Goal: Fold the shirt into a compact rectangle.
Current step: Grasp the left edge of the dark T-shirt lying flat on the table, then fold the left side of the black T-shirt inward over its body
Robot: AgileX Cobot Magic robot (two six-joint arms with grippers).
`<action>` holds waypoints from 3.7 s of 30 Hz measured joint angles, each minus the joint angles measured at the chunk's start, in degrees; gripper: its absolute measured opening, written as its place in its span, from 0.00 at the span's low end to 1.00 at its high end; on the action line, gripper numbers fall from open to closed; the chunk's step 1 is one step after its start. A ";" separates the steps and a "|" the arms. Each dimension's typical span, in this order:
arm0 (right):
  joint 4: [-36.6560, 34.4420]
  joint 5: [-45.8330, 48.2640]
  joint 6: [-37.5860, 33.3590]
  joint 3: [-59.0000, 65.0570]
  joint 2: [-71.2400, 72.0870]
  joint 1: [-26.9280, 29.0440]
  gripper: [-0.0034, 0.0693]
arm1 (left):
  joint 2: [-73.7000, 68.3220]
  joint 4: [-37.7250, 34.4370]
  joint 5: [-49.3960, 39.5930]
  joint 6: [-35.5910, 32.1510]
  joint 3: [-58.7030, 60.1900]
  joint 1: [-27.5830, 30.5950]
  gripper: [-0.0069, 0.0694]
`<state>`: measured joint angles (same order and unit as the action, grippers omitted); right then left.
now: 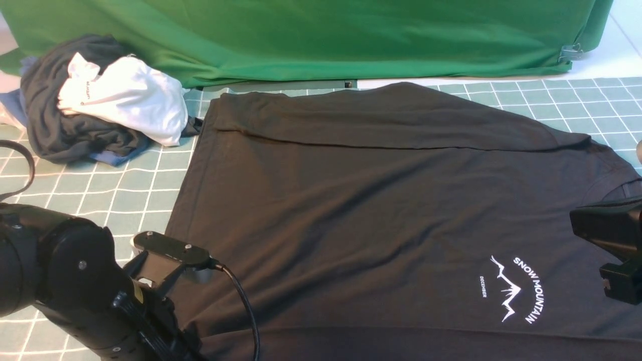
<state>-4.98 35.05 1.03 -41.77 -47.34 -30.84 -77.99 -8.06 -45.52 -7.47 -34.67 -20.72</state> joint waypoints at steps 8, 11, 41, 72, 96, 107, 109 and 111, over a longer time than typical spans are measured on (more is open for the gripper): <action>0.00 0.00 0.00 0.00 0.00 0.00 0.10 | 0.00 1.85 0.62 1.09 0.00 0.00 0.42; 0.00 0.00 0.00 0.00 0.00 0.00 0.10 | 0.00 1.92 1.59 1.09 0.00 0.00 0.43; 0.00 0.61 0.00 0.00 0.00 0.00 0.12 | 0.00 3.97 0.55 1.34 0.00 0.00 0.11; 0.00 0.57 0.00 0.00 0.00 0.00 0.14 | 1.66 6.87 -6.85 1.01 -1.94 0.00 0.34; 0.00 0.63 -0.05 0.00 0.00 0.00 0.14 | 0.32 4.99 -0.28 -0.98 -1.30 0.00 0.41; 0.00 0.61 -0.05 0.00 0.00 0.00 0.15 | 0.67 3.58 -5.96 -0.76 -6.16 0.00 0.11; 0.00 0.61 -0.05 0.00 0.00 0.00 0.15 | 2.35 3.24 -8.51 -0.71 -9.60 0.00 0.11; 0.00 0.61 -0.18 0.00 0.00 0.00 0.15 | 3.56 3.07 -9.20 -0.55 -11.40 0.00 0.11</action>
<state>-4.98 35.65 0.85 -41.77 -47.34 -30.84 -74.43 -4.99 -54.72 -8.01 -46.08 -20.72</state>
